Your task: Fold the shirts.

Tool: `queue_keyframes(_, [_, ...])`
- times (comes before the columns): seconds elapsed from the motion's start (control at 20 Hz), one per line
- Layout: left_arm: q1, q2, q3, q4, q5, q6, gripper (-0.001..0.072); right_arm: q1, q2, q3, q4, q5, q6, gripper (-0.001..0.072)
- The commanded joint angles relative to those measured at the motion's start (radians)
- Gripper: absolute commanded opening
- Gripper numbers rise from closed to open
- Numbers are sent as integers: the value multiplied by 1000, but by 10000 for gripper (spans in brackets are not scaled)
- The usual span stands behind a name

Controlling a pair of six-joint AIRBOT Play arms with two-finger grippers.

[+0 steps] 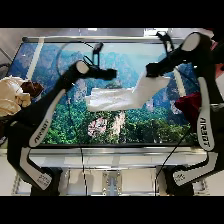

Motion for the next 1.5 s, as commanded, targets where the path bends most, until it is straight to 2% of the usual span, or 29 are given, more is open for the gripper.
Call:
queue_keyframes(0.0, [139, 72, 13, 192, -37, -60, 9, 174, -87, 1, -27, -157, 85, 25])
queue_keyframes(0.15, [210, 84, 13, 210, -74, -54, 10, 305, -206, 2, 125, -328, 102, 25])
queue_keyframes(0.3, [222, 84, 13, 277, -118, -53, 10, 411, -311, 2, 268, -605, 101, 28])
queue_keyframes(0.35, [222, 84, 13, 289, -132, -52, 10, 435, -336, 1, 316, -677, 98, 61])
queue_keyframes(0.4, [222, 84, 13, 296, -140, -51, 10, 450, -352, 1, 349, -720, 91, 242])
queue_keyframes(0.45, [222, 84, 13, 314, -141, -52, 10, 459, -360, 1, 358, -731, 91, 476])
queue_keyframes(0.5, [222, 84, 13, 324, -141, -52, 10, 460, -360, 2, 340, -728, 90, 538])
queue_keyframes(0.65, [222, 84, 13, 341, -148, -53, 10, 400, -335, 2, 291, -709, 91, 537])
queue_keyframes(0.9, [222, 84, 13, 337, -158, -57, 10, 185, -294, 2, 179, -521, 103, 538])
queue_keyframes(1.0, [222, 84, 13, 334, -157, -67, 10, 108, -310, -15, 186, -454, 103, 539])
queue_keyframes(1.05, [222, 84, 13, 334, -155, -74, 10, 69, -328, -20, 209, -403, 103, 543])
queue_keyframes(1.15, [222, 84, 13, 334, -143, -76, 9, 5, -377, -20, 294, -336, 97, 628])
queue_keyframes(1.35, [222, 84, 13, 335, -135, -76, 10, -59, -465, -20, 470, -314, 27, 636])
queue_keyframes(1.45, [222, 84, 13, 335, -135, -75, 10, -61, -499, -20, 494, -303, -19, 658])
